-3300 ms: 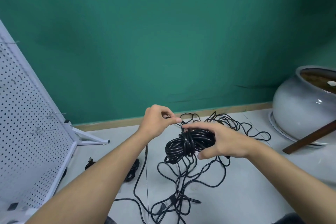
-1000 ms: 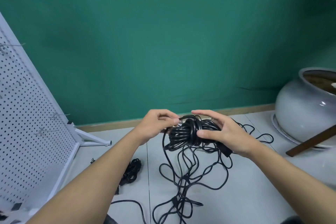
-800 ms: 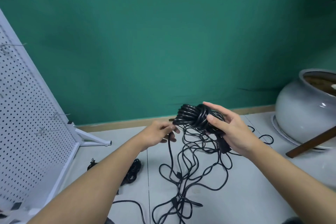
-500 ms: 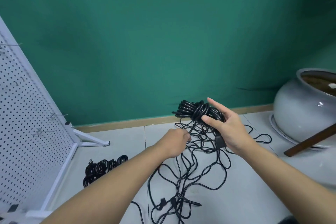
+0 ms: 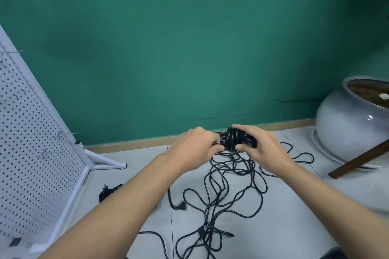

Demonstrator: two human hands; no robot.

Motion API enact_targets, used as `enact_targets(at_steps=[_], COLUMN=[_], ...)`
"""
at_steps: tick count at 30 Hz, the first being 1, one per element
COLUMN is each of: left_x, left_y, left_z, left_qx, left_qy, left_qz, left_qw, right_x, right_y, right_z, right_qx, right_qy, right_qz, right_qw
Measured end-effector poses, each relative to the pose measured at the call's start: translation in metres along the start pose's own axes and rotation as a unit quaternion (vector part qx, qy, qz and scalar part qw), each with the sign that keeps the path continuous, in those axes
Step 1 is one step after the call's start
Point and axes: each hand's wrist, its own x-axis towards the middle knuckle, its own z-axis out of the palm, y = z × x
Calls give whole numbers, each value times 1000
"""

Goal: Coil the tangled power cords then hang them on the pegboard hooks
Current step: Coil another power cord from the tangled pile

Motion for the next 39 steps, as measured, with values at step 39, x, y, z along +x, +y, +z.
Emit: enact_targets(at_steps=[39], left_x=[14], left_y=[11], left_z=[51], left_qx=[-159], left_qy=[-84], left_qz=[-95], left_qw=[979], right_x=[2], right_y=[-15], right_z=[19], right_qx=[219], right_qy=[153], right_qz=[134], right_qw=[954])
